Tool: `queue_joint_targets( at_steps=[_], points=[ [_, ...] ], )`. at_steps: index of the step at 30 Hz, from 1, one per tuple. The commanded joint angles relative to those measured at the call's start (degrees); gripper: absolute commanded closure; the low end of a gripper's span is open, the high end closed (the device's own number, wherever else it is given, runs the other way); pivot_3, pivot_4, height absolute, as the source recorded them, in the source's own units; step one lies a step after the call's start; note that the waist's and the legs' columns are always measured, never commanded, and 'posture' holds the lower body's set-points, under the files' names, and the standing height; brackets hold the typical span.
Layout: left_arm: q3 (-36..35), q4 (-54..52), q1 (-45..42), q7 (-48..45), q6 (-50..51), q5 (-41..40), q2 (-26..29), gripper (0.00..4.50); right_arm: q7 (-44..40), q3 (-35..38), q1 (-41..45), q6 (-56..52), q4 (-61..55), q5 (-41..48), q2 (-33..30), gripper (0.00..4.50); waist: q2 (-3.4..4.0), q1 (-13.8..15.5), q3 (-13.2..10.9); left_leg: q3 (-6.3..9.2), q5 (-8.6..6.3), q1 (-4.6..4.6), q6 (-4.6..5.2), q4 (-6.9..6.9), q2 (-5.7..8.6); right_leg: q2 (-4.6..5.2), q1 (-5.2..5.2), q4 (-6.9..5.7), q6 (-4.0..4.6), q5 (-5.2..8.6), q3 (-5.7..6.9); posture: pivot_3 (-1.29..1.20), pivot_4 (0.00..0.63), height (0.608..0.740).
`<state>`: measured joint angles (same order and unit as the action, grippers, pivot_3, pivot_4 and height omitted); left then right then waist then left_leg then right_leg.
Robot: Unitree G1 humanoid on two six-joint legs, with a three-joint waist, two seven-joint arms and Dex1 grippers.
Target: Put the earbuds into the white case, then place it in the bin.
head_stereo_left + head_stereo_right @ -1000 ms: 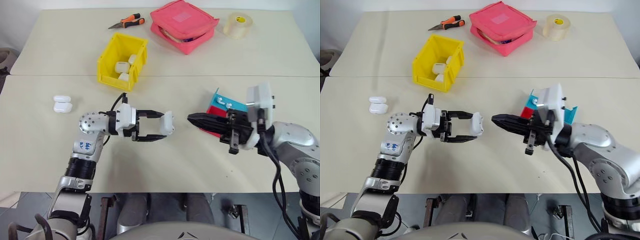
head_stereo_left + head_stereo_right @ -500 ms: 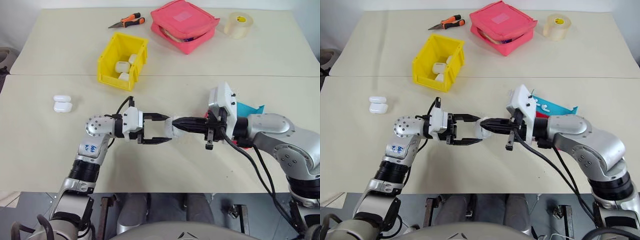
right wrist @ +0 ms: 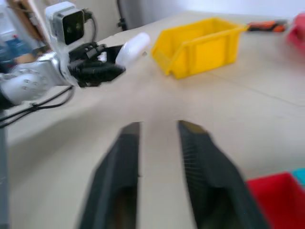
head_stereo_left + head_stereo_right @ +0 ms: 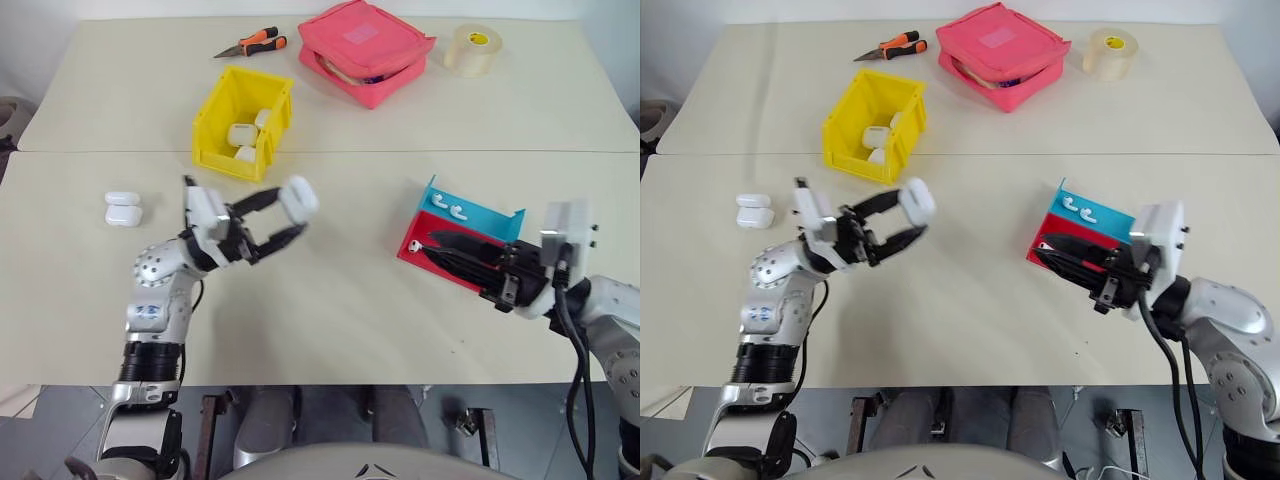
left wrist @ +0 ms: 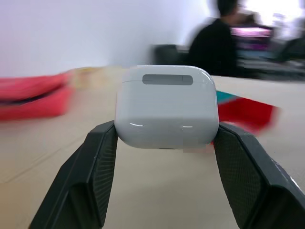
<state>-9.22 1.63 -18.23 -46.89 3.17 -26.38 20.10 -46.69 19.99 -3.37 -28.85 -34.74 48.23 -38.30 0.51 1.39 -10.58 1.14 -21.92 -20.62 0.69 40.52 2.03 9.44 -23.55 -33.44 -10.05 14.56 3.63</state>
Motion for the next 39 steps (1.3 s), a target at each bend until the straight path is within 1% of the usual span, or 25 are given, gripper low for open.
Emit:
queue_joint_targets(
  at_steps=[1,2,4,6,7,10,12,16,18,21,25,27,28,30,31,34,36,39],
  points=[
    [-3.7,-5.9,1.3,7.8,4.3,-1.8,0.1,1.79,0.2,2.2,-0.8,7.1,-2.5,-2.9,2.2,1.85,0.0,0.0,0.0,0.0,0.0,0.01,-0.01,0.0,0.0,0.0,0.0,-0.01,0.0,0.0,-0.01,0.0,0.15,0.74],
    [-4.4,-7.0,1.9,9.6,5.4,-1.6,0.1,1.79,0.4,2.1,-1.3,9.6,-2.2,-5.2,3.2,1.54,-0.01,0.1,0.0,-0.01,0.0,0.04,-0.01,0.0,0.0,0.0,0.0,-0.03,0.0,0.0,-0.03,0.0,0.15,0.74],
    [-7.9,-8.6,1.6,17.4,9.5,-2.8,-1.0,1.79,-0.2,1.0,-3.8,14.7,-1.4,-10.7,4.4,0.82,-0.03,0.3,0.0,0.01,0.0,0.05,-0.02,0.0,0.02,0.0,0.03,-0.03,0.0,0.0,-0.03,0.0,0.15,0.74],
    [-10.4,-9.1,0.2,24.9,13.9,-2.3,-1.2,1.79,-0.2,0.5,-5.8,15.9,-1.2,-11.7,5.3,0.12,-0.05,0.2,0.0,0.04,0.0,0.05,-0.02,0.0,0.04,0.0,0.04,-0.03,0.0,0.0,-0.04,0.0,0.15,0.74],
    [-10.3,-6.3,-2.1,26.0,13.0,0.2,0.3,1.79,0.6,0.2,-5.8,16.4,-0.8,-11.9,6.2,0.05,-0.05,0.1,0.0,0.02,-0.01,0.05,-0.03,0.0,0.04,0.0,0.03,-0.03,0.0,0.0,-0.06,0.0,0.15,0.74],
    [-9.8,2.2,-9.6,27.9,12.2,3.3,2.4,1.79,1.6,-1.0,-4.7,17.8,0.6,-13.5,7.2,0.05,-0.12,0.2,0.0,-0.01,0.02,0.09,-0.07,0.0,0.03,-0.03,0.03,-0.07,0.0,0.0,-0.06,0.0,0.15,0.74],
    [-8.6,10.1,-16.0,30.0,11.3,5.2,1.7,1.79,2.3,-1.8,-3.4,18.4,1.4,-14.3,7.6,0.05,-0.12,0.4,0.0,-0.01,0.03,0.14,-0.08,0.0,0.05,-0.03,0.08,-0.09,0.0,0.0,-0.06,0.0,0.15,0.74],
    [-5.5,22.5,-25.4,28.8,5.2,8.7,-0.4,1.79,2.5,-4.4,-2.2,18.9,1.6,-16.4,7.6,0.05,-0.19,0.3,0.0,-0.04,0.03,0.2,-0.06,-0.13,0.11,-0.02,0.09,-0.07,0.0,0.0,-0.05,0.0,0.15,0.74],
    [-5.1,26.7,-28.9,28.3,3.3,9.3,-0.9,1.79,3.3,-4.6,-1.5,18.9,1.5,-16.4,7.7,0.05,-0.22,0.1,0.0,-0.12,0.03,0.21,-0.05,-0.29,0.1,-0.01,0.05,0.03,0.0,0.0,0.07,0.0,0.15,0.74],
    [-4.6,29.8,-30.9,27.2,3.7,9.6,-0.4,1.79,4.0,-4.6,-1.0,18.7,1.3,-16.3,7.5,0.05,-0.27,-0.5,0.0,-0.23,0.02,0.23,-0.05,-0.44,0.06,0.01,-0.07,0.05,0.0,0.0,0.28,0.0,0.15,0.74],
    [-4.1,30.0,-31.0,26.1,4.8,9.9,0.3,1.79,4.8,-4.7,-0.5,18.4,0.7,-16.1,7.3,0.05,-0.27,-1.1,0.0,-0.31,0.03,0.27,-0.05,-0.45,-0.02,0.01,-0.07,0.03,0.0,0.0,0.37,0.0,0.15,0.74],
    [-4.5,28.5,-30.6,25.6,5.6,9.2,0.5,1.03,5.1,-4.6,-0.3,18.2,0.5,-15.9,7.1,0.0,-0.28,-1.1,0.0,-0.31,0.03,0.28,-0.06,-0.38,-0.03,0.01,-0.04,0.0,0.0,0.0,0.37,0.0,0.15,0.74],
    [-4.4,27.6,-30.2,25.1,5.3,9.3,0.8,0.8,5.1,-4.5,-0.2,18.1,0.4,-15.8,7.0,0.0,-0.28,-1.1,0.0,-0.3,0.03,0.28,-0.06,-0.36,-0.03,0.01,-0.04,-0.02,0.0,0.0,0.37,0.0,0.15,0.74],
    [-4.3,25.1,-29.0,23.5,6.5,8.4,1.3,0.14,4.8,-4.2,-0.2,18.0,0.4,-15.5,6.6,0.0,-0.28,-1.1,0.0,-0.3,0.03,0.29,-0.07,-0.36,-0.04,0.01,-0.04,-0.03,0.0,0.0,0.37,0.0,0.15,0.74],
    [-4.3,24.0,-28.3,23.4,7.2,8.5,1.7,0.04,4.6,-4.1,-0.2,17.9,0.6,-15.4,6.3,0.0,-0.28,-1.1,0.0,-0.3,0.03,0.3,-0.07,-0.36,-0.04,0.01,-0.04,-0.03,0.0,0.0,0.37,0.0,0.15,0.74],
    [-4.3,19.3,-25.4,20.8,9.8,7.2,3.1,0.04,3.7,-3.4,-0.3,17.7,1.1,-14.9,5.3,0.0,-0.27,-1.1,0.0,-0.29,0.03,0.29,-0.07,-0.36,-0.02,0.04,-0.04,-0.02,0.0,0.0,0.37,0.0,0.15,0.74],
    [-3.9,16.2,-22.9,19.1,9.5,7.4,4.3,0.04,3.0,-3.1,-0.4,17.5,1.6,-14.3,4.5,0.0,-0.27,-1.2,0.0,-0.29,0.03,0.3,-0.07,-0.37,-0.02,0.05,-0.04,-0.02,0.0,0.0,0.37,0.0,0.15,0.74],
    [-2.7,10.3,-18.0,12.7,9.1,6.8,7.4,0.04,1.9,-2.8,-0.5,17.3,2.4,-13.8,3.3,0.0,-0.27,-1.3,0.0,-0.28,0.03,0.31,-0.07,-0.37,-0.04,0.05,-0.04,-0.03,0.01,0.0,0.37,0.0,0.15,0.74]
  ],
)
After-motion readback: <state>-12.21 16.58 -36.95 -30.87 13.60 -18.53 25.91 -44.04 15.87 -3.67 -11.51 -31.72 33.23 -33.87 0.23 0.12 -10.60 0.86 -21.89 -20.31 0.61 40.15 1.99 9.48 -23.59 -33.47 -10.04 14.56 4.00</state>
